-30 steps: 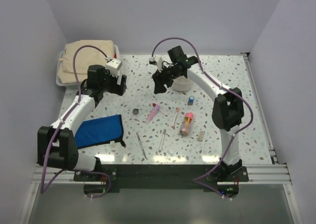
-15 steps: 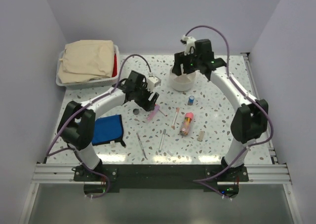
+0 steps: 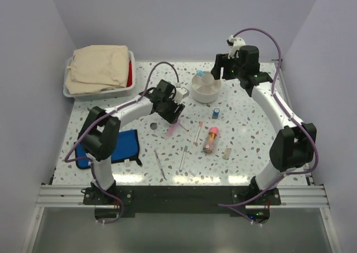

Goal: Sort the stationery into containers
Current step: Pick up the stationery from the center of the board, then place the stationery in the storage box, then pick up the stationery from the center of the board.

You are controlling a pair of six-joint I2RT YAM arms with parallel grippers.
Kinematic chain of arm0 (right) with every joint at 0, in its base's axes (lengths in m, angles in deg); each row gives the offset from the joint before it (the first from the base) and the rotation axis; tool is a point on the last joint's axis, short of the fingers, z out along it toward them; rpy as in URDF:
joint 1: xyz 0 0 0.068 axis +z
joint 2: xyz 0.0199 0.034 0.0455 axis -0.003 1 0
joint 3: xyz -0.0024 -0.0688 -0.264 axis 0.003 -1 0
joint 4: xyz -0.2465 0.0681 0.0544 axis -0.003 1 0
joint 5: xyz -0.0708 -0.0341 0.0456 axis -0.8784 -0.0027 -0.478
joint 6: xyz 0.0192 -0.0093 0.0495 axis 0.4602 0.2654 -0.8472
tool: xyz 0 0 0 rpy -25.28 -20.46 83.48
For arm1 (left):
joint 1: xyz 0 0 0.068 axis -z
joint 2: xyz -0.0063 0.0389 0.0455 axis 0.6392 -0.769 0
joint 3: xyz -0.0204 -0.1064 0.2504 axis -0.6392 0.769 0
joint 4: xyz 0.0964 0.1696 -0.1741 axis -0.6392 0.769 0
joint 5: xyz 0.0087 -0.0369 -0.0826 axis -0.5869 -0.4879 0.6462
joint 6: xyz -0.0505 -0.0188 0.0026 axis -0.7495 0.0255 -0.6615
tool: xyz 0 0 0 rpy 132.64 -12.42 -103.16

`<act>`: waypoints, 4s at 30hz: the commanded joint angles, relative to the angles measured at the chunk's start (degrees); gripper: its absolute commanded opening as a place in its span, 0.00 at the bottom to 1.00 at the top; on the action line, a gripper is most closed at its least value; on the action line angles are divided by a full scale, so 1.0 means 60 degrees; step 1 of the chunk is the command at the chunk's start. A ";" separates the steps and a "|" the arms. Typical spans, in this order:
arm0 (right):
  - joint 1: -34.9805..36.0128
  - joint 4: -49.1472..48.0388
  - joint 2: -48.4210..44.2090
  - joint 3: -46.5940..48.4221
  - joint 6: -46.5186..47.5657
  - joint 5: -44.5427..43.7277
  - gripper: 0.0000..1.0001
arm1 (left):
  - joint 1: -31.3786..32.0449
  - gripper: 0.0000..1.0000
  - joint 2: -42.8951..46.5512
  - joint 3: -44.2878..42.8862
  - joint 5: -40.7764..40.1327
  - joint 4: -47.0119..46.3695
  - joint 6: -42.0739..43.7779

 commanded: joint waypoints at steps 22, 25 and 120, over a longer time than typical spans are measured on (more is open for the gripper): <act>-0.0489 -0.0501 -0.0310 -0.0180 -0.0063 0.0286 0.72 | 0.0441 0.08 -0.0601 -0.0830 0.0310 0.1110 0.0937; -0.0489 -0.0311 -0.0311 -0.0077 0.0127 0.0300 0.72 | 0.0339 0.00 0.0189 -0.1078 0.0691 0.2078 0.1552; 0.0563 0.0274 0.0173 -0.0647 0.1621 0.0533 0.71 | -0.2152 0.79 0.2708 0.1508 0.4383 -1.0344 -0.0734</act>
